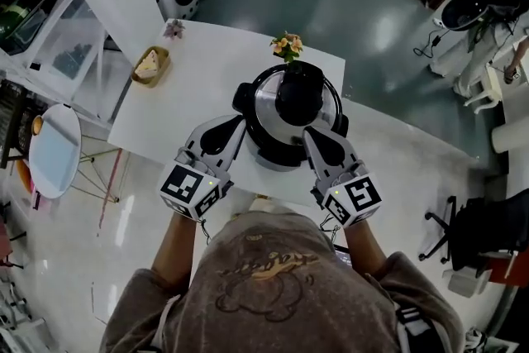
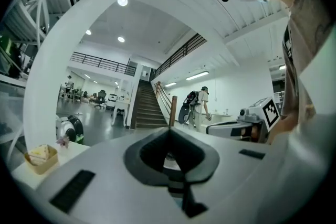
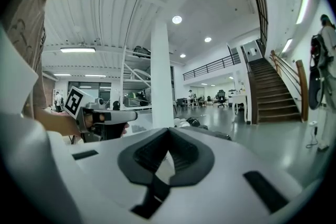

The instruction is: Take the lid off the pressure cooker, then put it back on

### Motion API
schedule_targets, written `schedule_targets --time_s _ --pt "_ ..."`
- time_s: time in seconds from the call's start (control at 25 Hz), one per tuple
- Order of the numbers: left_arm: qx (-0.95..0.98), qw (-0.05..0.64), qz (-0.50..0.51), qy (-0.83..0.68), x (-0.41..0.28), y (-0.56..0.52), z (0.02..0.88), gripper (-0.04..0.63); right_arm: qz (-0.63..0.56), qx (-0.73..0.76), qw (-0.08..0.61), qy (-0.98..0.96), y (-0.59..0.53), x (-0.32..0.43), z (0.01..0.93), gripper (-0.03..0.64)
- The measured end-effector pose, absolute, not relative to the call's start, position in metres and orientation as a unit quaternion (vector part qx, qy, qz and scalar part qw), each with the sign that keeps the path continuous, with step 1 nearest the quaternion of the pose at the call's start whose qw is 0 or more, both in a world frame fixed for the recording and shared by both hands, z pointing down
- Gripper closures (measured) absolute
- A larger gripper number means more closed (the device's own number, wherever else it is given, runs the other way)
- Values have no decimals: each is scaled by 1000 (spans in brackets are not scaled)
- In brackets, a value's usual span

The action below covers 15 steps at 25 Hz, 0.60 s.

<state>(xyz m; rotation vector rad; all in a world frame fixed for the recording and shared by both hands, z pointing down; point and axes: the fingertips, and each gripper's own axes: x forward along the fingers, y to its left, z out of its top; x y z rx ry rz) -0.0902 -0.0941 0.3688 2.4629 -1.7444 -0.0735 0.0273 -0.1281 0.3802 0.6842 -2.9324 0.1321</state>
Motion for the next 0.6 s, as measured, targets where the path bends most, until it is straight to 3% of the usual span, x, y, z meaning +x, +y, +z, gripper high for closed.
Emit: schedule_targets --time_s 0.6 --pt "849 72 -22 -523 -66 -153 371 591 45 275 56 -959 -176 54 371 621"
